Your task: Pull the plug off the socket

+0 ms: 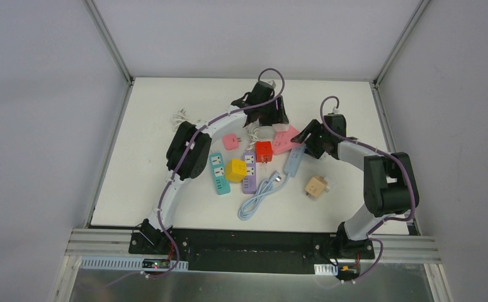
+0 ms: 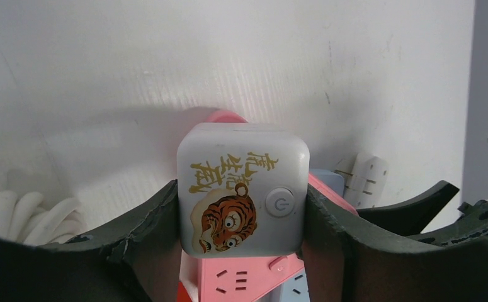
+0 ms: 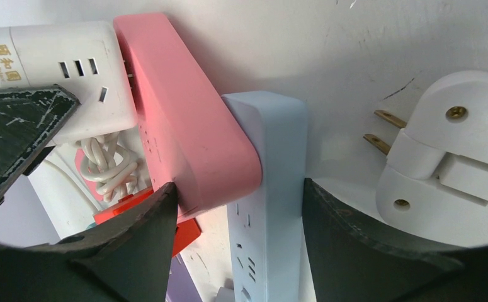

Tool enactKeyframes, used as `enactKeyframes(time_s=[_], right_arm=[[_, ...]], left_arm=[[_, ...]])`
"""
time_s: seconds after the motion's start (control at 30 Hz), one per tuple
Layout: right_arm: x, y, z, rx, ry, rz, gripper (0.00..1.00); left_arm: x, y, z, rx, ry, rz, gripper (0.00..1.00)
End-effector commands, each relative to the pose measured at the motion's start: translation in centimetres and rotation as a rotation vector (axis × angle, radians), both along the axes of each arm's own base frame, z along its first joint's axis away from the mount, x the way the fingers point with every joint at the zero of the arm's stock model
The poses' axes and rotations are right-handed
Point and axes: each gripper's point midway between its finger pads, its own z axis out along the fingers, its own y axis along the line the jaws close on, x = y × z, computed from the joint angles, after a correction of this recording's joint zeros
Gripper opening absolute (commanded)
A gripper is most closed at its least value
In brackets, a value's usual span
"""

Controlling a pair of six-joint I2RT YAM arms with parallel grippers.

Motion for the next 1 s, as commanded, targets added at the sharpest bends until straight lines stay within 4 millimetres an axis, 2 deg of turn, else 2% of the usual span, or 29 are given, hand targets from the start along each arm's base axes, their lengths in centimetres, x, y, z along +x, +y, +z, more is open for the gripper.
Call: enactKeyframes(time_s=[0.0,0.13,0.2,0.27,0.33,0.43,0.53,0.6,0.67,0.73,0.83,0.9,0.97], right_arm=[[-4.4,-2.8,-5.4,-0.155,0.23,-0.061,0.0],[-4.4,-2.9,-5.5,-0.162,0.233,-0.06,0.0],[-4.4,-3.0,-5.5,-0.163,0.231,-0.062,0.0],[-4.3,-2.9,-5.5,-0.159,0.226,-0.064,0.0],[-4.3,-2.9,-5.5,-0.155,0.225,-0.067,0.0],[-4.2,-2.9,-5.4,-0.159,0.224,-0.068,0.0],[-4.2,-3.0,-5.4,-0.165,0.225,-0.068,0.0],[-4.2,-3.0,-5.5,-0.165,0.226,-0.069,0.0],[-4.3,-3.0,-5.6,-0.165,0.23,-0.069,0.0],[-4.3,-3.1,-5.6,-0.169,0.233,-0.068,0.0],[-4.4,-3.1,-5.8,-0.171,0.237,-0.069,0.0],[-4.4,-3.2,-5.8,-0.173,0.237,-0.07,0.0],[-4.4,-3.2,-5.8,-0.176,0.236,-0.07,0.0]], left_arm=[[-3.1,-2.5,7.0,0.032,-0.104,-0.082,0.0],[-2.9,-0.9,6.2,0.096,-0.091,-0.09,0.0],[-3.0,-1.5,6.9,-0.039,-0.026,-0.103,0.0],[-2.2,-2.5,8.4,-0.274,0.067,-0.079,0.0],[-1.7,-3.4,9.6,-0.413,0.104,-0.065,0.0],[-2.4,-3.5,9.3,-0.31,0.075,-0.081,0.0],[-3.0,-2.2,8.6,-0.083,-0.03,-0.095,0.0],[-3.0,-1.4,7.9,-0.009,-0.051,-0.094,0.0],[-2.9,-1.3,7.6,-0.048,-0.023,-0.092,0.0],[-2.5,-2.1,8.1,-0.2,0.032,-0.092,0.0],[-1.6,-3.2,10.1,-0.451,0.118,-0.069,0.0],[-1.8,-3.6,10.2,-0.422,0.105,-0.083,0.0],[-2.3,-2.9,9.5,-0.266,0.051,-0.085,0.0]])
